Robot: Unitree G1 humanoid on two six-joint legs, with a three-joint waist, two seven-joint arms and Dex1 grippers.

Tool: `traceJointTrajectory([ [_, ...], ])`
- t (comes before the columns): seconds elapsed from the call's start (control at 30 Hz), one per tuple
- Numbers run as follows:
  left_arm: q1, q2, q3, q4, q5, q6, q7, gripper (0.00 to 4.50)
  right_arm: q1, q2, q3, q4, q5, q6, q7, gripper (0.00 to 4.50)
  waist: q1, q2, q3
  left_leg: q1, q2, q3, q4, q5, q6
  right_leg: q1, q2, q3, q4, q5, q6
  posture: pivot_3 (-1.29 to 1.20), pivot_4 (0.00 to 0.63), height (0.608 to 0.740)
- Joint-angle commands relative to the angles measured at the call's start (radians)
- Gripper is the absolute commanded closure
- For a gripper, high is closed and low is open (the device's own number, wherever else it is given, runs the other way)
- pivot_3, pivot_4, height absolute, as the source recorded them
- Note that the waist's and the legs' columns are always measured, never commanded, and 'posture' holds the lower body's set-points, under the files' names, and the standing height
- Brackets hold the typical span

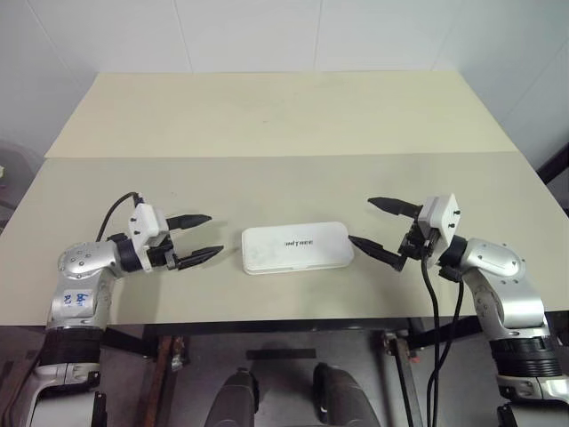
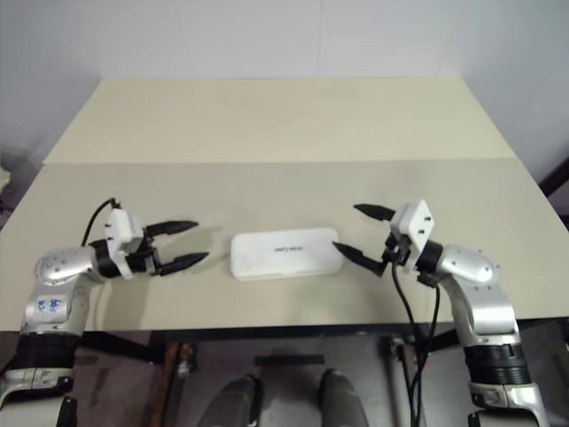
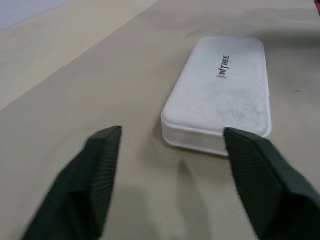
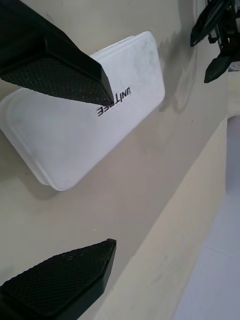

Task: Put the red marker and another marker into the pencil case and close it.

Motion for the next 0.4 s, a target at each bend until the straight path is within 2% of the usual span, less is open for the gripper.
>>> traceJointTrajectory([
  [0.03,0.005,0.013,0.029,-0.058,-0.034,0.0,0.019,0.02,-0.014,-0.031,-0.041,0.0,0.022,-0.014,0.022,0.0,0.0,0.0,0.0,0.0,0.0,0.0,0.0,0.0,0.0,0.0,0.0,0.0,0.0,0.0,0.0,0.0,0.15,0.74],
  [0.4,-0.015,-0.024,-0.019,-0.127,-0.056,0.06,0.061,0.02,-0.044,-0.063,-0.041,0.02,0.017,-0.016,0.037,0.0,-0.004,0.0,0.0,0.0,0.0,0.0,0.0,0.0,0.0,0.0,0.0,0.0,0.0,0.0,0.0,0.0,0.15,0.74],
])
